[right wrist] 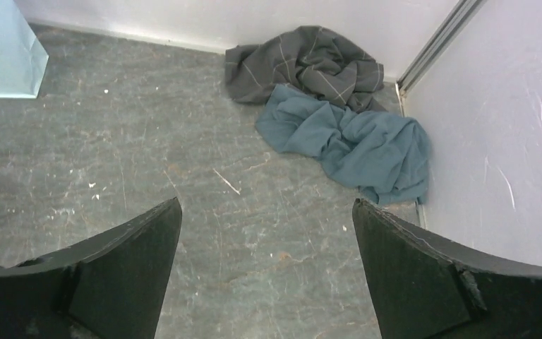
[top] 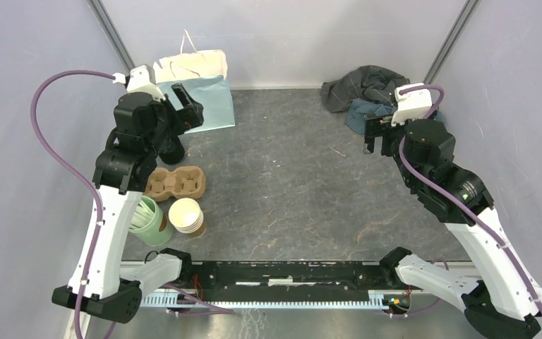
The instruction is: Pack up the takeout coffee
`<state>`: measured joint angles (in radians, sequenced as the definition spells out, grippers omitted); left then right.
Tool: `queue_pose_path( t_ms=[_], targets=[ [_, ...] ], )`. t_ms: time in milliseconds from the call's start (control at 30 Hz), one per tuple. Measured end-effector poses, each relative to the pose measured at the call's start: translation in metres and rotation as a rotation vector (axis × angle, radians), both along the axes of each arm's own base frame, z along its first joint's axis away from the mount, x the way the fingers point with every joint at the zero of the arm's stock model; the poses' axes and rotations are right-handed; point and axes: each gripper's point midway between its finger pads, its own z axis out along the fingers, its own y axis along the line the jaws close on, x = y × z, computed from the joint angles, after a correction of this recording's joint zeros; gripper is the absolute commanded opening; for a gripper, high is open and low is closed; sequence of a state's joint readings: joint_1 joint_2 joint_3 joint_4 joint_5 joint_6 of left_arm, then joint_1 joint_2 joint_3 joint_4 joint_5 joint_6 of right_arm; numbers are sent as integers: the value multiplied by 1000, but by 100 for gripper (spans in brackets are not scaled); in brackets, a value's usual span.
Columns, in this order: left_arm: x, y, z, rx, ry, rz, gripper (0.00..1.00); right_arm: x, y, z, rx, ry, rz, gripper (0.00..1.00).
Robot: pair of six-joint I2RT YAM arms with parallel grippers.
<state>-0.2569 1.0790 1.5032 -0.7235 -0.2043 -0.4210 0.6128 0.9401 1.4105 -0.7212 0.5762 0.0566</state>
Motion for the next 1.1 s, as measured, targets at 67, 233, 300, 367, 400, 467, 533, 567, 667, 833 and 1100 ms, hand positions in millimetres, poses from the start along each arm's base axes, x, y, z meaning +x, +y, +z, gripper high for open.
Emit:
queue_pose_path(
  t_ms=[67, 233, 300, 367, 400, 467, 533, 567, 667, 833, 1100],
  targets=[
    [-4, 2, -4, -8, 4, -9, 99, -4, -3, -5, 2, 21, 5, 98],
    [-14, 3, -3, -30, -4, -41, 100, -11, -6, -15, 9, 67, 28, 98],
    [-17, 2, -2, -38, -10, -54, 99, -14, -5, -18, 11, 83, 40, 98],
    [-21, 1, -1, -45, -13, -69, 99, -16, -4, -21, 15, 96, 55, 98],
    [-23, 0, -1, -50, -12, -80, 99, -17, -3, -23, 18, 103, 60, 98],
    [-25, -3, -2, -55, -4, -96, 99, -19, -1, -29, 24, 119, 74, 98],
    [-29, -4, -9, -56, 25, -108, 100, -20, 1, -34, 28, 133, 86, 98],
    [-31, -5, -15, -55, 54, -115, 100, -21, 2, -37, 30, 141, 93, 98],
    [-37, -5, -38, -47, 157, -120, 100, -22, 7, -46, 34, 167, 119, 98],
    [-56, -5, -86, -42, 390, -117, 99, -25, 14, -61, 46, 211, 152, 98],
    [-123, 0, -162, -62, 785, -26, 82, -30, 26, -80, 77, 272, 197, 98]
  ],
)
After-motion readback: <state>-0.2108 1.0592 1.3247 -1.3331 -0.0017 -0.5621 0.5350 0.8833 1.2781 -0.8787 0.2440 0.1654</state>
